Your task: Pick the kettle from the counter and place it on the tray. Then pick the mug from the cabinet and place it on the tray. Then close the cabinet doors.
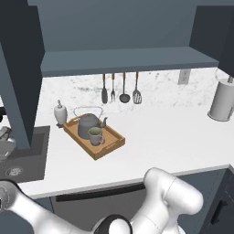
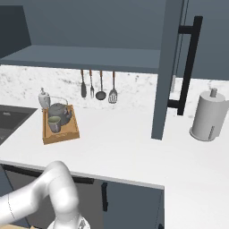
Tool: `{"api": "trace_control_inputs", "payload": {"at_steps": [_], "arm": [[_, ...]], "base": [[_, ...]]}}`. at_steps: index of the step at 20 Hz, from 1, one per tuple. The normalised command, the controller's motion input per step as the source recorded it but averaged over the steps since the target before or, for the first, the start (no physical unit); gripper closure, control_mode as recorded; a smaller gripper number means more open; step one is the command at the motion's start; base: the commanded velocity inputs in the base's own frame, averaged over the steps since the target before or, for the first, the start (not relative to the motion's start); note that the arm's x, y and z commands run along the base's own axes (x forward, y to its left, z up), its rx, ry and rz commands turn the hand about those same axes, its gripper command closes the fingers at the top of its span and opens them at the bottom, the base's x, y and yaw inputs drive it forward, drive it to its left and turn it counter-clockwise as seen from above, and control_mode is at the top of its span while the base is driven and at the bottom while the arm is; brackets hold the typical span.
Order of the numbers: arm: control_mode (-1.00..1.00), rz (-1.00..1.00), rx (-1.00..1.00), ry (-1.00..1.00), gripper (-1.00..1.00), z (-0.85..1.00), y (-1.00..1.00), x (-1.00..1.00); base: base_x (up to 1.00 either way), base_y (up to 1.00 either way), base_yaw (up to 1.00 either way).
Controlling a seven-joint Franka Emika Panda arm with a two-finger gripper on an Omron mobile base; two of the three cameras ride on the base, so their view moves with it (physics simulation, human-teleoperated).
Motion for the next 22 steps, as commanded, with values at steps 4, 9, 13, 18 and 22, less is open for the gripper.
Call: {"api": "trace_control_inputs", "payload": {"at_steps": [4, 9, 13, 18, 22], "arm": [[-1.0, 0.0, -0.09, -0.18, 1.0, 0.53, -0.53, 0.09], [-1.0, 0.0, -0.05, -0.22, 1.0, 0.57, -0.39, 0.0], [-1.0, 0.0, 0.0, -0.28, 1.0, 0.68, -0.24, 0.0], [-1.0, 0.0, 0.02, -0.21, 1.0, 0.8, -0.53, -0.04], [-1.0, 0.0, 0.07, -0.01, 1.0, 0.31, -0.94, 0.0]], "base": [[0.0, 0.0, 0.0], [0.0, 0.0, 0.0], [0.0, 0.0, 0.0], [0.0, 0.0, 0.0], [0.0, 0.0, 0.0]]}}
